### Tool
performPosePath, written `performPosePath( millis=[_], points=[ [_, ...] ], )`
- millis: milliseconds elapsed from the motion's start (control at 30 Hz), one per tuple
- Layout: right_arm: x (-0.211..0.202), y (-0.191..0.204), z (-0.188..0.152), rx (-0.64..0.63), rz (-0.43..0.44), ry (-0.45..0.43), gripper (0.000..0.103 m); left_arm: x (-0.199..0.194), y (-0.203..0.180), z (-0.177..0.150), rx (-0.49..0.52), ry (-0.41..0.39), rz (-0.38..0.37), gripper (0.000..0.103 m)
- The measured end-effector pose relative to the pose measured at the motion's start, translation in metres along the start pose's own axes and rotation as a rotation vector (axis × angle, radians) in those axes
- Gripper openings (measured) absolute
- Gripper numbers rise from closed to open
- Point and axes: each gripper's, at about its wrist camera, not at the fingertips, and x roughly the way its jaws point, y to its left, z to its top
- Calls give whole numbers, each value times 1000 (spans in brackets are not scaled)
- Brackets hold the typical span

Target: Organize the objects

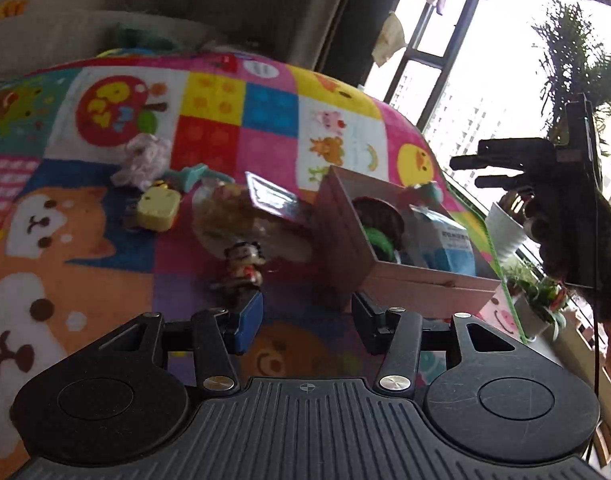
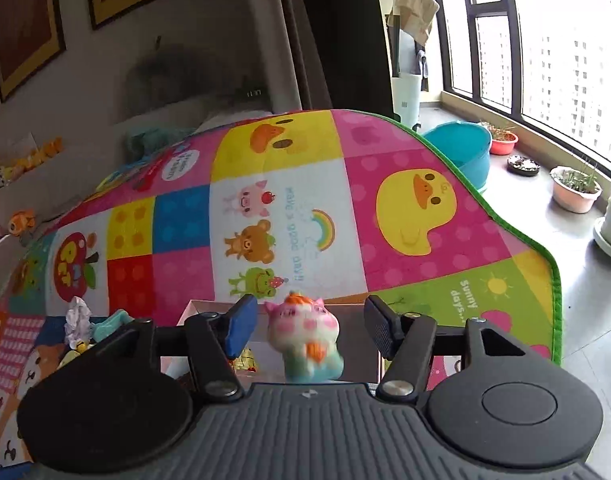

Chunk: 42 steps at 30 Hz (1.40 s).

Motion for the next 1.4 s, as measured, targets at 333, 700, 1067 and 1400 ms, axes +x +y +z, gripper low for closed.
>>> performPosePath(
  millis=[333, 700, 1067, 1400],
  points=[
    [27, 12, -72, 41, -22, 173, 57, 16, 45, -11, -127, 22, 15, 53],
    [3, 49, -60, -84, -18, 117, 57, 18, 72, -8, -176, -32, 81, 53],
    [24, 168, -6, -150, 196, 213, 66, 104, 136, 126, -256, -150, 209, 53],
    [153, 208, -12, -188, 57, 335, 50, 210, 185, 161, -310, 10, 263, 45]
  ],
)
